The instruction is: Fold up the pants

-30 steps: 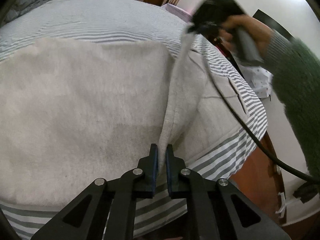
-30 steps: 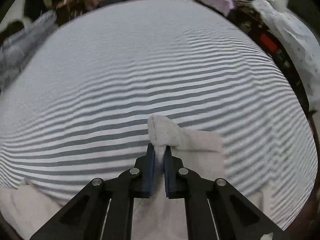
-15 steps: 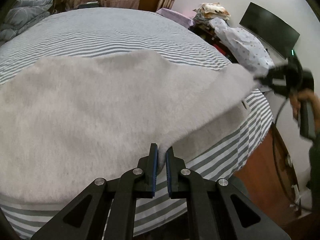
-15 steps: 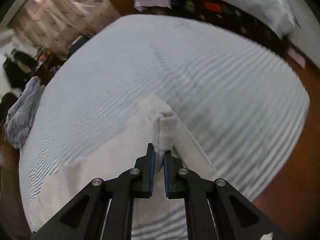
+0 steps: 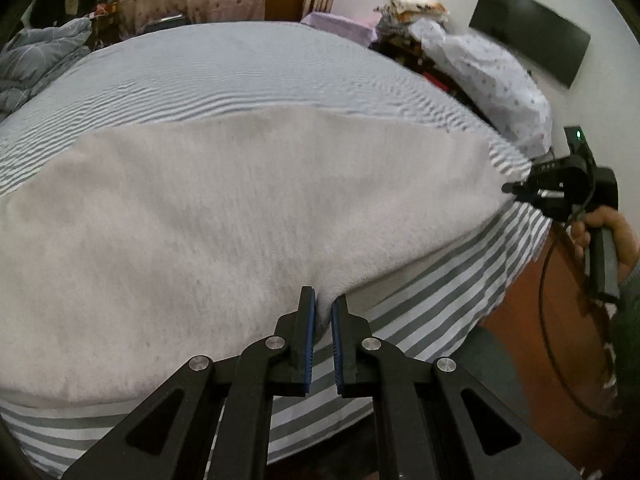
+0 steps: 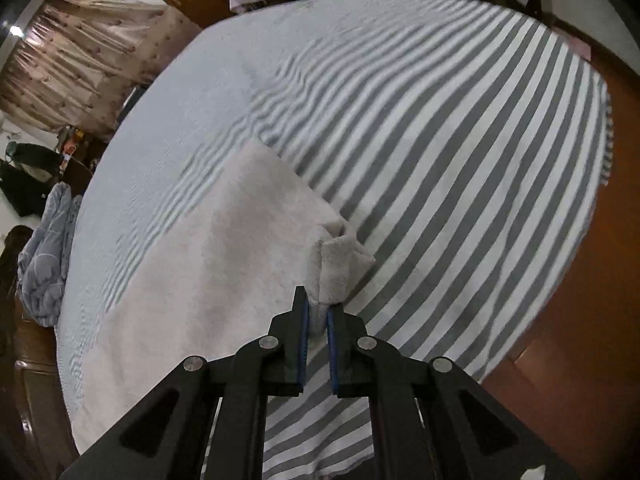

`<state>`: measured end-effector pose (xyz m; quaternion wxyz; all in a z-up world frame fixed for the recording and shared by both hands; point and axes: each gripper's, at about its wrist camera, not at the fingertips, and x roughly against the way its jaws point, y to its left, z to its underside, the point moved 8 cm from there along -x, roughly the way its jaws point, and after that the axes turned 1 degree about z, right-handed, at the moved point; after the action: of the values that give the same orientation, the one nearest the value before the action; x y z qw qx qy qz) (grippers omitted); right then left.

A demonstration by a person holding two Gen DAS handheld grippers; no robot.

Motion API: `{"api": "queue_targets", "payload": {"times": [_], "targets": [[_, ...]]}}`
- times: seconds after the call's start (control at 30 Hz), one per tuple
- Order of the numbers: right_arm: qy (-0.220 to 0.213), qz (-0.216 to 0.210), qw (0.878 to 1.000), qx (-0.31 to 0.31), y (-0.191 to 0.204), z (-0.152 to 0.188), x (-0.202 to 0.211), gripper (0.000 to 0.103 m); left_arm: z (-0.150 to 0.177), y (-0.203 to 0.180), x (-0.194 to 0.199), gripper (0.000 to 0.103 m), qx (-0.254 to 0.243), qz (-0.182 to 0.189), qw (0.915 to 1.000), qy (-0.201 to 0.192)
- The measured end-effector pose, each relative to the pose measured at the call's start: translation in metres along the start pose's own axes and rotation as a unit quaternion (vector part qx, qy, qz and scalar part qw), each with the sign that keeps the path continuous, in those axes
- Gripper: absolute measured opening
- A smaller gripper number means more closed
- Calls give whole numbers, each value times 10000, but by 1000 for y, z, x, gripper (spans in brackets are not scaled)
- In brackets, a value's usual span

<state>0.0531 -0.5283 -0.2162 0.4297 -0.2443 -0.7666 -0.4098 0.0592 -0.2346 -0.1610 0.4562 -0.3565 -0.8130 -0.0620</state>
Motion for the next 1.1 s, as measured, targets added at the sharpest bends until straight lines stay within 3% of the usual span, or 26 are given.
{"api": "queue_targets", "payload": {"times": [0.13,0.2,0.43,0.57,0.7,0.97,1.03,1.07,1.1], "targets": [[62,-189,9998,-46,-9,-1,-15,11,7,1,-10,10,19,-92,9997,220],[14,-337,9994,-26,-12,-2,-15,22,6,2,-7,12,43,-129,9997,218],[-262,-216,9993,136,-23,-18,0,27,10,3,-4,13,129,-125,9993,325],[-431,-541,9974,200,-11,-41,13,40,10,-3,6,14,277,207,9988,341],[-365,-626,9956,600,16,-68,3,44,3,-6,16,15,241,241,9992,199],[208,-781,9939,746,44,-95,-47,43,-2,16,12,15,651,41,9976,243],[355,-845,9918,893,51,-94,-54,28,-3,21,10,15,741,26,9969,271],[341,-847,9905,1027,58,-94,-54,14,-4,23,10,15,783,16,9966,262],[286,-885,9886,1180,61,-95,-51,11,-5,24,9,15,816,3,9964,241]]}}
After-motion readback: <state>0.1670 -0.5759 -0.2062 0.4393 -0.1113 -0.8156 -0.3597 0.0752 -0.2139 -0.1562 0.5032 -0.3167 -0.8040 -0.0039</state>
